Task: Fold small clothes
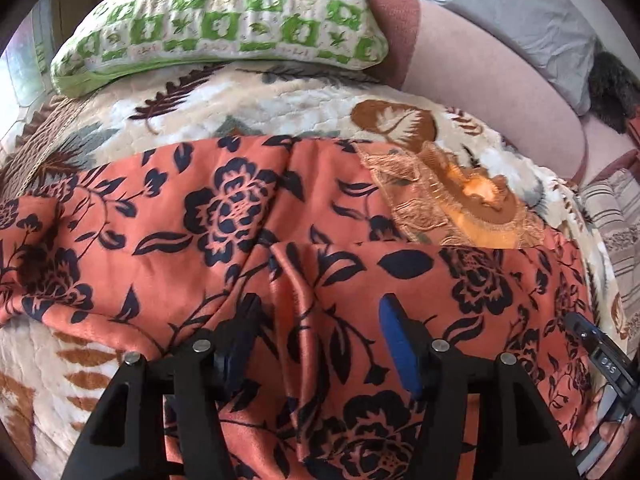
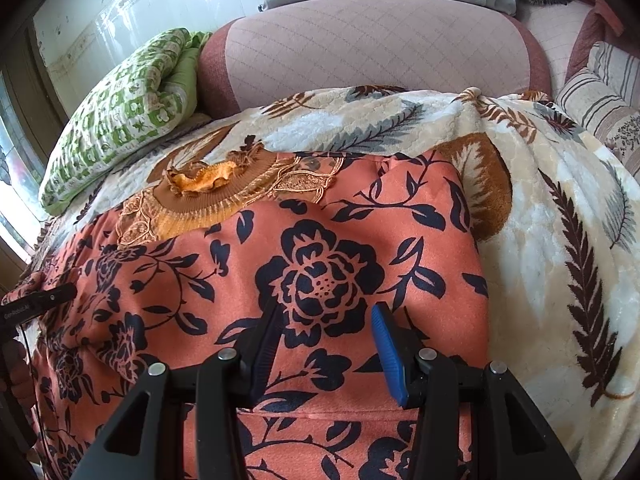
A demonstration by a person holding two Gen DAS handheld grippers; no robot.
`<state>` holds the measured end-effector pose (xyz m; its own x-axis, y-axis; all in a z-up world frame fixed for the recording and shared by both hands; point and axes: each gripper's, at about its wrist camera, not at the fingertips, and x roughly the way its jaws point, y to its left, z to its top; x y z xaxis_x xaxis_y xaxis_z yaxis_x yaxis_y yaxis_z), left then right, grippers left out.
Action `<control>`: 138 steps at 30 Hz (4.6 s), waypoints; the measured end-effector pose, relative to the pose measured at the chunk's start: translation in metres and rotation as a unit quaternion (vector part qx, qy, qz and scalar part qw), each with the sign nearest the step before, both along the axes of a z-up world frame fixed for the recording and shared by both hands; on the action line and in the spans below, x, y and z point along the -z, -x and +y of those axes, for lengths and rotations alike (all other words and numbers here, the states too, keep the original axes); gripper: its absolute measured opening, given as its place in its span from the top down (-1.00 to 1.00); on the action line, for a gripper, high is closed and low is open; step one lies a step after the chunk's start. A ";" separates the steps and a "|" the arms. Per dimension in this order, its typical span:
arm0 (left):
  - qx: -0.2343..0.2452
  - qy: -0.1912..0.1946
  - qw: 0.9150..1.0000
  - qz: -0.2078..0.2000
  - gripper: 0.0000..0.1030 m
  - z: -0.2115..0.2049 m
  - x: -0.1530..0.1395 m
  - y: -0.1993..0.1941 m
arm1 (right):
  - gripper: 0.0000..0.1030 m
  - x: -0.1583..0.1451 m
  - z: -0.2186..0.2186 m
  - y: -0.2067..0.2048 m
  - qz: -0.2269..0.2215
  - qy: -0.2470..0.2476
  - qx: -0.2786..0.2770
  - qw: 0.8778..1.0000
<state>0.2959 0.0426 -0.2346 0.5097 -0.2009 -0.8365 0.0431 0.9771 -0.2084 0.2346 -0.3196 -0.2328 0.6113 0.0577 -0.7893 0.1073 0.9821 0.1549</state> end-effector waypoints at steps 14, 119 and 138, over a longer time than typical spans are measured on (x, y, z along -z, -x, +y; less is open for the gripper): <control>0.003 0.061 0.997 -0.054 0.95 0.012 -0.034 -0.001 | 0.04 0.003 -0.004 -0.002 0.002 -0.011 0.010 1.000; -0.276 0.225 0.930 -0.090 0.86 0.188 -0.095 0.034 | -0.48 0.007 0.010 -0.006 0.013 -0.122 -0.035 0.992; 0.007 0.279 0.957 0.083 -0.17 -0.140 -0.062 -0.010 | -0.48 -0.017 -0.063 0.002 -0.043 -0.390 0.004 0.920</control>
